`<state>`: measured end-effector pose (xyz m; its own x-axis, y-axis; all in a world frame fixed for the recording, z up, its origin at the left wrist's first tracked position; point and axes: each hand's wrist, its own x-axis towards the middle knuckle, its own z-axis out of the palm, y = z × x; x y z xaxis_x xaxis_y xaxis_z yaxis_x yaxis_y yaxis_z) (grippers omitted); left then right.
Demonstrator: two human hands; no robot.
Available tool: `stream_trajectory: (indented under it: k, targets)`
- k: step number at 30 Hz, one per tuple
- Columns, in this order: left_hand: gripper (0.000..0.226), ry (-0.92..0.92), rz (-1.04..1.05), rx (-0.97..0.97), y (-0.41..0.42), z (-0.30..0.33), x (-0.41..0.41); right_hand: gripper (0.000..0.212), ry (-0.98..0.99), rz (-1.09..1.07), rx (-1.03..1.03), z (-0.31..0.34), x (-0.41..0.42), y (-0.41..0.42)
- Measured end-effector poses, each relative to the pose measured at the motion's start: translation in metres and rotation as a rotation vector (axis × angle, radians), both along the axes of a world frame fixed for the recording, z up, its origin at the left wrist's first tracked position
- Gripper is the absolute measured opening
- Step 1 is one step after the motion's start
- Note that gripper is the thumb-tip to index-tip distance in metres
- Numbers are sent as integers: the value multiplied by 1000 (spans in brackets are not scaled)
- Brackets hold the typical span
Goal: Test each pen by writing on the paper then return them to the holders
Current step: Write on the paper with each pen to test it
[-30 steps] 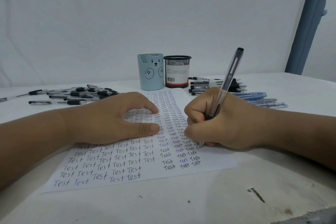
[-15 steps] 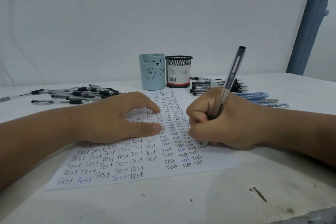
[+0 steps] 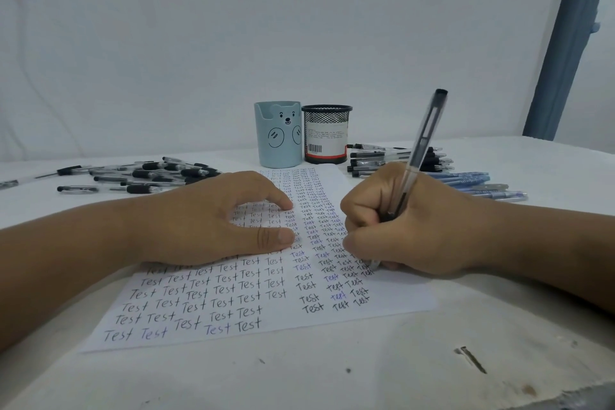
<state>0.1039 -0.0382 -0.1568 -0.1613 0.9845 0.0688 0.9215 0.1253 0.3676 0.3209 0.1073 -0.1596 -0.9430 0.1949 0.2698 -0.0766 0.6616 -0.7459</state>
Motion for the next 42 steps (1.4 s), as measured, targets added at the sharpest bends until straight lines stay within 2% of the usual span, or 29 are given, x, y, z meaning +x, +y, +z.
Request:
stream_trajectory:
  k: [7,9,12,14,16,18,19,21,22,25,29,31,33,37,42]
  targets:
    - [69,3,0,2,0,1,0,44,7,17,29,0,-2,-1]
    - [66,-3,3,3,0,1,0,46,44,2,-80,-1,-3,-1]
    - [59,-28,14,-10,-1,2,2,43,101,-16,-357,2,-6,3]
    - [60,-30,9,-7,-2,4,2,38,90,-29,-399,9,-11,9]
    - [61,-28,5,-5,-2,4,3,39,125,-79,-330,18,-17,14]
    - [61,-18,-3,-2,-2,3,2,27,233,-161,-189,26,-23,18]
    - [60,-16,-6,1,-2,2,2,31,273,-202,-125,31,-25,20]
    - [59,-17,-12,8,-2,1,1,51,306,-258,-47,40,-32,29]
    - [58,-16,-13,8,-2,1,1,48,302,-289,-7,44,-36,33]
    - [57,-9,-20,1,-1,1,0,12,307,-370,187,44,-53,42]
    - [59,-15,-23,12,-2,0,-1,34,239,-396,474,17,-61,45]
    - [59,-11,-18,11,-1,-1,0,24,153,-357,573,8,-58,46]
    - [59,-14,-19,14,0,0,0,16,105,-330,631,5,-54,46]
    - [58,-4,-25,18,-1,0,0,26,73,-274,699,3,-54,44]
    - [57,-12,-24,38,-1,0,-1,23,106,-285,685,9,-52,48]
